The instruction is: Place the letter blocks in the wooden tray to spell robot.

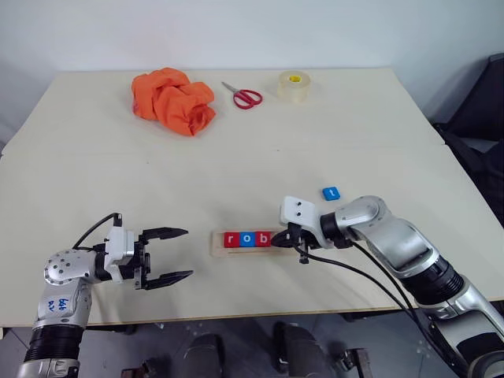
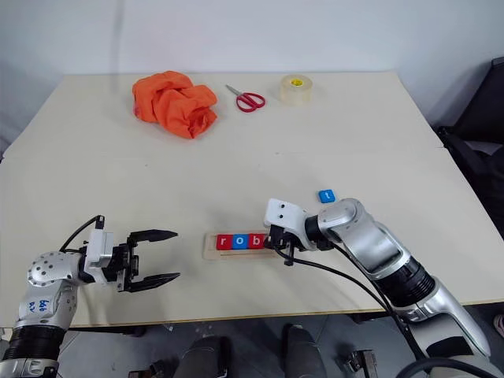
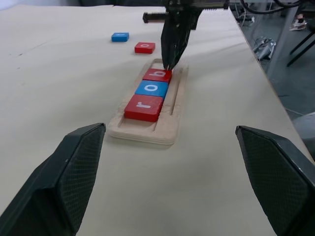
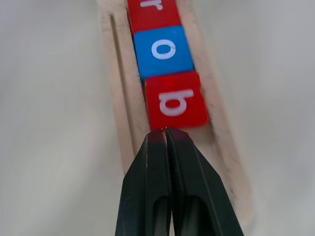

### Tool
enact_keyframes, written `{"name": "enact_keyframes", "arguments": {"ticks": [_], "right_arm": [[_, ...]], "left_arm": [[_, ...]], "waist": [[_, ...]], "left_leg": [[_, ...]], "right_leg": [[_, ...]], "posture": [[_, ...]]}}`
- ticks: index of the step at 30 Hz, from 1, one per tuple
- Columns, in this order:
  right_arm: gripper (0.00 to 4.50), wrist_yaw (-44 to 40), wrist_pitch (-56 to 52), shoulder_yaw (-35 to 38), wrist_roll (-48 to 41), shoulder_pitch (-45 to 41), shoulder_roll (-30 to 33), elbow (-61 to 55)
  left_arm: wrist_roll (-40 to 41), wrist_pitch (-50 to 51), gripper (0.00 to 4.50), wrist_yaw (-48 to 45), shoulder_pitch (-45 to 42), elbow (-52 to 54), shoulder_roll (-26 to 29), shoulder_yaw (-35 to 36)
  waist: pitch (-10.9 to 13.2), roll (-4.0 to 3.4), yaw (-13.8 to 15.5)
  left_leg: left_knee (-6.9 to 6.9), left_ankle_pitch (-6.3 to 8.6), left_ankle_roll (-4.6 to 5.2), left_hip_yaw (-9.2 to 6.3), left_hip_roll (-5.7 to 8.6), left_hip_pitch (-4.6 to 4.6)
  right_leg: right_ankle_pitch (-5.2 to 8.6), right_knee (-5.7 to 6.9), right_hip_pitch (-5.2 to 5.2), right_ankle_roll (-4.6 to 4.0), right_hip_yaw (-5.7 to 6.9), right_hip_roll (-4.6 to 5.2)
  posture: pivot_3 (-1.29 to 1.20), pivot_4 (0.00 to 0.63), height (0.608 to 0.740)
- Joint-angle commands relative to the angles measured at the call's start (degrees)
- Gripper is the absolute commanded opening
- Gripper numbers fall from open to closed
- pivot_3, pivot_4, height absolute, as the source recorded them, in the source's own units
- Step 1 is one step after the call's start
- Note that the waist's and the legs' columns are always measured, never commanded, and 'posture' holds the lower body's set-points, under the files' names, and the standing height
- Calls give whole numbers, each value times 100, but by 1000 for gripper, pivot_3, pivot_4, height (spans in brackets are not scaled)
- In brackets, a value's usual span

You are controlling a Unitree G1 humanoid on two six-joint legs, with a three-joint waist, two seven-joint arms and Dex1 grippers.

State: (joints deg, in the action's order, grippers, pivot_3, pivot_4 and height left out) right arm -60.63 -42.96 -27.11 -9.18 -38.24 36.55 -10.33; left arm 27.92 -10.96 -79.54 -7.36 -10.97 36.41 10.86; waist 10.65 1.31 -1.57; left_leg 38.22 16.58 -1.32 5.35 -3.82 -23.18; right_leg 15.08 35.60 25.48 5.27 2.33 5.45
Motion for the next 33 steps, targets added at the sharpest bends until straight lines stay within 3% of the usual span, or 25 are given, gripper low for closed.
{"name": "enact_keyframes", "arguments": {"ticks": [1, 8, 15, 17, 19, 21, 28, 31, 33], "right_arm": [[85, 25, 195, -59, 103, -81, -150, 88], [85, 64, 261, -82, 213, -166, -435, 231], [85, 82, 259, 114, 246, -241, -287, 220], [85, -367, -59, 431, -323, -264, -147, 14], [462, -728, -662, 835, -991, -266, 23, -327], [939, -712, -596, 1169, -1103, -125, 290, -659], [3376, -326, -455, 2049, -1295, 585, 753, -974], [4362, -46, -286, 2721, -1330, 1381, 937, -1143], [4440, 248, -104, 3114, -1274, 1885, 925, -1214]], "left_arm": [[158, 36, 4500, 65, 136, 297, 65, 135], [154, 86, 4500, 159, 254, 452, 74, 173], [114, 79, 4500, 149, 99, 335, 64, 110], [104, 79, 4500, 121, 23, 269, 61, 87], [92, 71, 4500, 76, -49, 185, 59, 67], [81, 67, 4500, 2, -158, 54, 53, 30], [37, 8, 4500, -196, -530, -372, -14, -105], [8, -45, 4500, -304, -719, -619, -32, -145], [10, -80, 4500, -375, -816, -753, -33, -162]], "waist": [[0, 0, -1], [0, 0, -6], [0, 0, -5], [0, 0, 2], [0, 0, 8], [0, 0, 11], [-2, 4, 13], [-3, 5, 32], [-3, 5, 37]], "left_leg": [[0, 0, 0, 0, 0, 0], [0, 0, 0, 0, -2, 3], [0, 0, 0, 0, -1, 2], [0, 0, 0, 0, -1, 1], [0, 0, 0, 0, 1, 0], [-1, 0, 0, -1, 0, -1], [-2, 1, 0, -1, 0, -1], [-2, 1, 0, -1, 1, -1], [-3, 1, 0, 1, 2, -1]], "right_leg": [[0, 1, 0, 0, 0, 0], [0, 4, 0, 0, 0, -2], [0, 3, 0, 0, 0, -2], [0, 3, 0, 0, 0, -1], [0, 1, 0, 1, 0, 0], [0, -1, 0, 1, 0, -1], [0, -5, -2, 1, 2, -1], [0, -5, -2, 1, 2, -1], [-1, -7, -3, 1, 2, -1]], "posture": [[0, 150, 740], [0, 150, 740], [0, 150, 740], [0, 150, 740], [0, 150, 740], [0, 150, 740], [0, 150, 740], [0, 150, 740], [0, 150, 740]]}}
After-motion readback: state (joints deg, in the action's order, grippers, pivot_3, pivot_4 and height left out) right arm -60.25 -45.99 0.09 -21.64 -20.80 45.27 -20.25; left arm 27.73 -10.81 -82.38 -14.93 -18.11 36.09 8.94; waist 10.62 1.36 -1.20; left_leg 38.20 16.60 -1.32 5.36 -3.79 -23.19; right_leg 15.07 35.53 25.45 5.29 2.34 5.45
